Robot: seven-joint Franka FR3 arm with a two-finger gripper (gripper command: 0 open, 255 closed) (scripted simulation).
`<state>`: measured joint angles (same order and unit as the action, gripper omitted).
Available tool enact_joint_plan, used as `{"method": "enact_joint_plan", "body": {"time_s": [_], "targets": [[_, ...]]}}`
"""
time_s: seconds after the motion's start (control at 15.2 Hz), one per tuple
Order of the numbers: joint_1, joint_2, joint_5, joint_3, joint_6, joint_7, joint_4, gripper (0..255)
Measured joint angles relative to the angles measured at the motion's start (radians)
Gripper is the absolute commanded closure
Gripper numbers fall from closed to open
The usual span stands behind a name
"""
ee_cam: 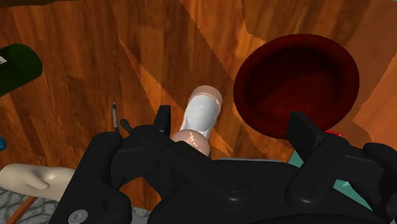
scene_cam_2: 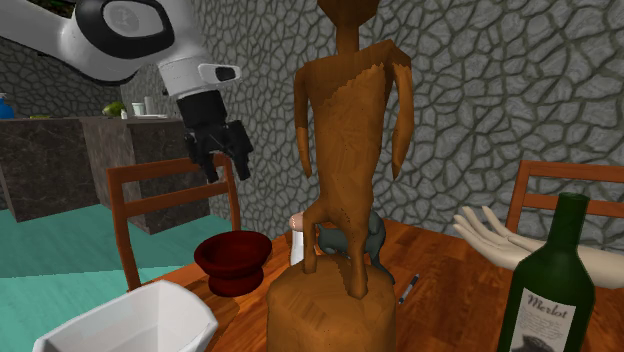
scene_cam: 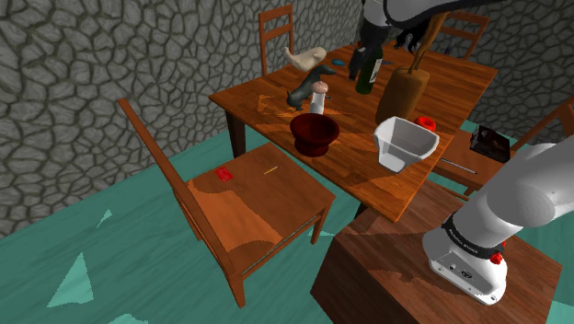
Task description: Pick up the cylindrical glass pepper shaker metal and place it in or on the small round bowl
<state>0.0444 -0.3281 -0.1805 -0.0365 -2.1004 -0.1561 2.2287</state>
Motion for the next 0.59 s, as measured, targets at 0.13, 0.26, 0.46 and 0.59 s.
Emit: {"method": "enact_joint_plan", "body": {"time_s": [0.13,0.26,0.46,0.59], "targets": [[0.005,0.071,-0.018,-0.001,-0.044,0.004,-0.025,0],[0.009,0.144,-0.035,-0.004,-0.073,0.012,-0.065,0],[0.015,0.261,-0.065,-0.004,-0.121,0.021,-0.129,0],[0.018,0.337,-0.082,-0.003,-0.133,0.023,-0.191,0]]}}
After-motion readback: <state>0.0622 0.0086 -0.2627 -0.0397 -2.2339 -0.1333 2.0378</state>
